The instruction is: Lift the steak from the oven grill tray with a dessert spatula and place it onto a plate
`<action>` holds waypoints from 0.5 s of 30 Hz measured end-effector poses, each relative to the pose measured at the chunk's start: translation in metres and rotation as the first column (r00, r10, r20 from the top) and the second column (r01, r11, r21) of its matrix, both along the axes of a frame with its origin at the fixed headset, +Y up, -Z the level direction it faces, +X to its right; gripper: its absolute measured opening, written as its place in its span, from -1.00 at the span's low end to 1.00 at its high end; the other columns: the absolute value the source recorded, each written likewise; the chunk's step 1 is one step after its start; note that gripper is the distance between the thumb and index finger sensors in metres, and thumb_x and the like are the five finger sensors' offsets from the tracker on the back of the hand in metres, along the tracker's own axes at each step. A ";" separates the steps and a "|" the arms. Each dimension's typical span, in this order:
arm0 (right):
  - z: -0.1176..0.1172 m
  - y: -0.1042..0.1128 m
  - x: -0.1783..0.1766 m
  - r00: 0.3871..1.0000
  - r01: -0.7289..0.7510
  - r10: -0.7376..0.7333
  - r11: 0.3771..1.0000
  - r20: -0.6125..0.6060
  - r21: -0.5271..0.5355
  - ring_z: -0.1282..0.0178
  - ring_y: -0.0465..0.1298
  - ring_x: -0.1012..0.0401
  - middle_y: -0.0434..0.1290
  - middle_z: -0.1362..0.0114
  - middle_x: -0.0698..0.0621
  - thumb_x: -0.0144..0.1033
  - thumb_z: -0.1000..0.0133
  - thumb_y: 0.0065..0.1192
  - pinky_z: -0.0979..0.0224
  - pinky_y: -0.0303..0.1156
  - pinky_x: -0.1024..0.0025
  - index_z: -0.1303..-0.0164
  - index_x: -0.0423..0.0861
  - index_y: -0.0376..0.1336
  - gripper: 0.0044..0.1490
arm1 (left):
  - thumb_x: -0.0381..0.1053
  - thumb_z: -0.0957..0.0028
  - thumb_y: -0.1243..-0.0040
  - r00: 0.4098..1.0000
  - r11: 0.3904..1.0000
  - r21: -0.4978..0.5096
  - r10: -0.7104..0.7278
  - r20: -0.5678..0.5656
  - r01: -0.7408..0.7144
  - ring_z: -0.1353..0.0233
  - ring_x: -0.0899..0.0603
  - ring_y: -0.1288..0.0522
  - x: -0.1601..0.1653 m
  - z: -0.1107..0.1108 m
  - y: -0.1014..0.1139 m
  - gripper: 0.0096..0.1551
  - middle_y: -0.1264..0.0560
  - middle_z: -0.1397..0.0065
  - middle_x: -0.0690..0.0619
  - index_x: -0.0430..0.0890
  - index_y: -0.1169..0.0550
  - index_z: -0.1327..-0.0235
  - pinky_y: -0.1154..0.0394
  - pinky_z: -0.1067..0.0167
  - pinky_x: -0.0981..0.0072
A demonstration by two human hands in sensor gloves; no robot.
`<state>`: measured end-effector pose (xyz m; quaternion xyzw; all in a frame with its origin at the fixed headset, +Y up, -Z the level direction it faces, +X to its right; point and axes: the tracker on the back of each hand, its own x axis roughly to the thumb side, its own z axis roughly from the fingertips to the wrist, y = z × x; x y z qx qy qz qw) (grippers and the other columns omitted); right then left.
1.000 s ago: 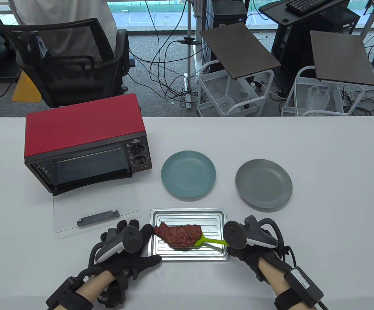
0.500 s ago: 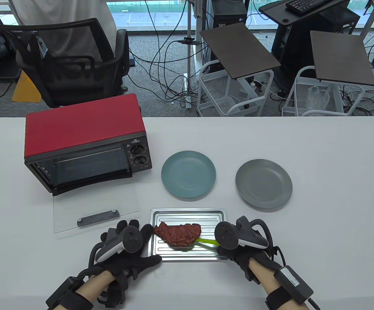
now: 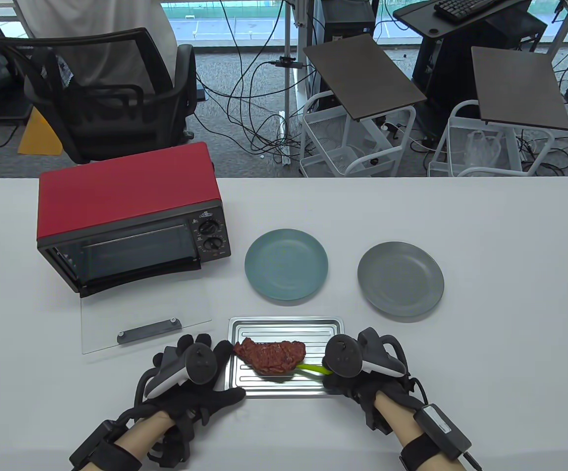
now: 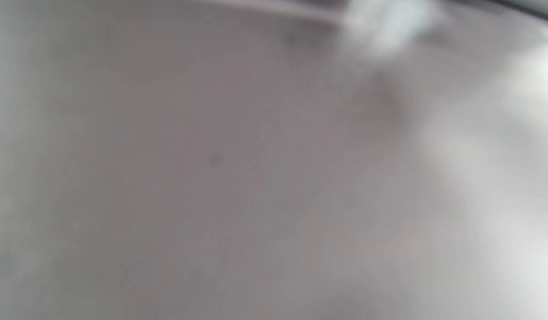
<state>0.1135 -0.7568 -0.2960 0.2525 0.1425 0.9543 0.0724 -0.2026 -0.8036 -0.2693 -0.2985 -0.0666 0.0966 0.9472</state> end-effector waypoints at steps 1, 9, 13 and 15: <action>0.000 -0.001 0.000 1.000 0.010 -0.010 1.000 0.001 -0.002 0.52 0.57 0.25 0.60 0.13 0.22 -0.19 -0.07 0.47 0.12 0.60 0.17 0.50 -0.50 0.75 -0.38 | 0.83 0.24 0.20 1.000 1.000 0.000 0.000 0.000 0.000 -0.64 -0.25 0.65 0.000 0.000 0.000 0.22 0.61 -0.60 0.18 0.41 0.45 -0.39 0.50 -0.34 -0.58; 0.002 -0.006 0.002 0.997 0.074 -0.074 0.997 -0.002 -0.020 0.52 0.55 0.28 0.67 0.22 -0.21 -0.20 -0.11 0.41 0.11 0.60 0.19 0.52 -0.63 0.72 -0.27 | 0.83 0.26 0.20 1.000 1.000 -0.003 -0.002 0.002 0.002 -0.64 -0.25 0.66 0.000 0.000 0.000 0.24 0.61 -0.59 0.19 0.40 0.46 -0.39 0.50 -0.33 -0.58; 0.002 -0.007 0.003 0.996 0.087 -0.087 0.996 -0.004 -0.013 0.53 0.55 0.28 0.70 0.30 -0.20 -0.20 -0.10 0.41 0.12 0.60 0.19 0.48 -0.60 0.71 -0.31 | 0.83 0.25 0.20 1.000 1.000 -0.003 -0.002 0.002 0.002 -0.64 -0.25 0.66 0.000 0.000 0.000 0.23 0.62 -0.59 0.19 0.40 0.47 -0.39 0.50 -0.33 -0.58; 0.003 -0.007 0.003 0.996 0.093 -0.093 0.996 -0.007 -0.002 0.53 0.54 0.28 0.71 0.34 -0.18 -0.20 -0.10 0.41 0.13 0.60 0.19 0.48 -0.58 0.71 -0.32 | 0.83 0.26 0.20 1.000 1.000 -0.003 -0.002 0.002 0.002 -0.64 -0.24 0.66 0.000 0.000 0.000 0.24 0.62 -0.59 0.19 0.40 0.47 -0.39 0.50 -0.33 -0.58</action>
